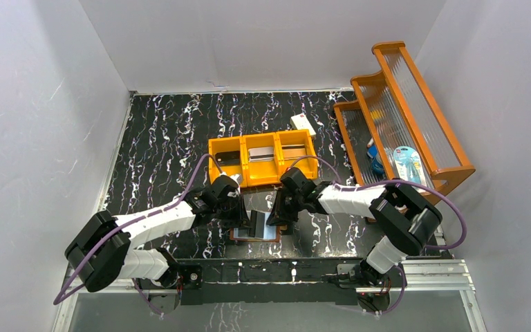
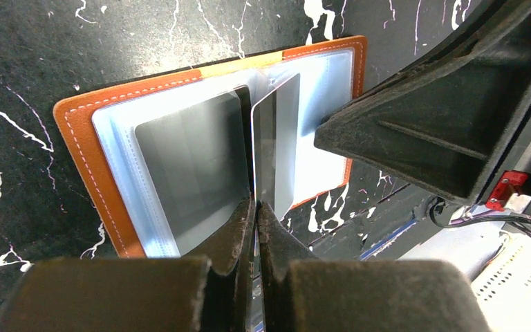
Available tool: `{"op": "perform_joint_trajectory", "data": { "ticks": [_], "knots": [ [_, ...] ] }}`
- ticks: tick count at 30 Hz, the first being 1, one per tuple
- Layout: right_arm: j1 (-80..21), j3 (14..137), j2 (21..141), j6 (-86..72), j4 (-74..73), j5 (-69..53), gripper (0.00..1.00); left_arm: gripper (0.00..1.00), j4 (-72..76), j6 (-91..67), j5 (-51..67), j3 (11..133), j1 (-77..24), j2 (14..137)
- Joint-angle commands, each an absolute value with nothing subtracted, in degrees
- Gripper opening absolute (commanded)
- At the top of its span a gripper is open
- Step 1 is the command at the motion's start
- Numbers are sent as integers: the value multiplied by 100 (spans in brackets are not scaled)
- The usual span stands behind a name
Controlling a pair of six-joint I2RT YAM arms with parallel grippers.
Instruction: Take the credit cards out of the card holder
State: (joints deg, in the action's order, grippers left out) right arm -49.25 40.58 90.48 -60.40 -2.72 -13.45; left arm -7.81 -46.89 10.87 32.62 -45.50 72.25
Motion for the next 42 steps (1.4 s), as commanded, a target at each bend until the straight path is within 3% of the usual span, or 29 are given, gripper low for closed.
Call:
{"op": "perform_joint_trajectory", "data": {
  "ticks": [1, 6, 16, 22, 30, 39, 42],
  "knots": [
    [-4937, 4404, 8879, -5587, -1125, -1033, 25, 0, -851, -4608, 1105, 3375, -4517, 7207],
    [-4939, 4586, 8634, -5577, -780, -1406, 29, 0, -804, -4612, 1186, 3402, -4516, 7233],
    [-4961, 4339, 9480, -5775, -51, -1798, 31, 0, -711, -4662, 1248, 3415, -4515, 7260],
    [-4962, 4005, 9636, -5866, -275, -1539, 30, 14, -388, -4771, 1489, 3320, -4517, 7279],
    [-4961, 3651, 9603, -5977, -107, -1494, 27, 19, 197, -5000, 1757, 3211, -4493, 7586],
    [-4956, 3650, 9569, -5972, -178, -1446, 27, 13, 111, -5014, 1648, 3330, -4423, 7671],
    [-4956, 3668, 9591, -5959, -194, -1407, 27, 5, -106, -4914, 1488, 3319, -4421, 7538]
  ]
}}
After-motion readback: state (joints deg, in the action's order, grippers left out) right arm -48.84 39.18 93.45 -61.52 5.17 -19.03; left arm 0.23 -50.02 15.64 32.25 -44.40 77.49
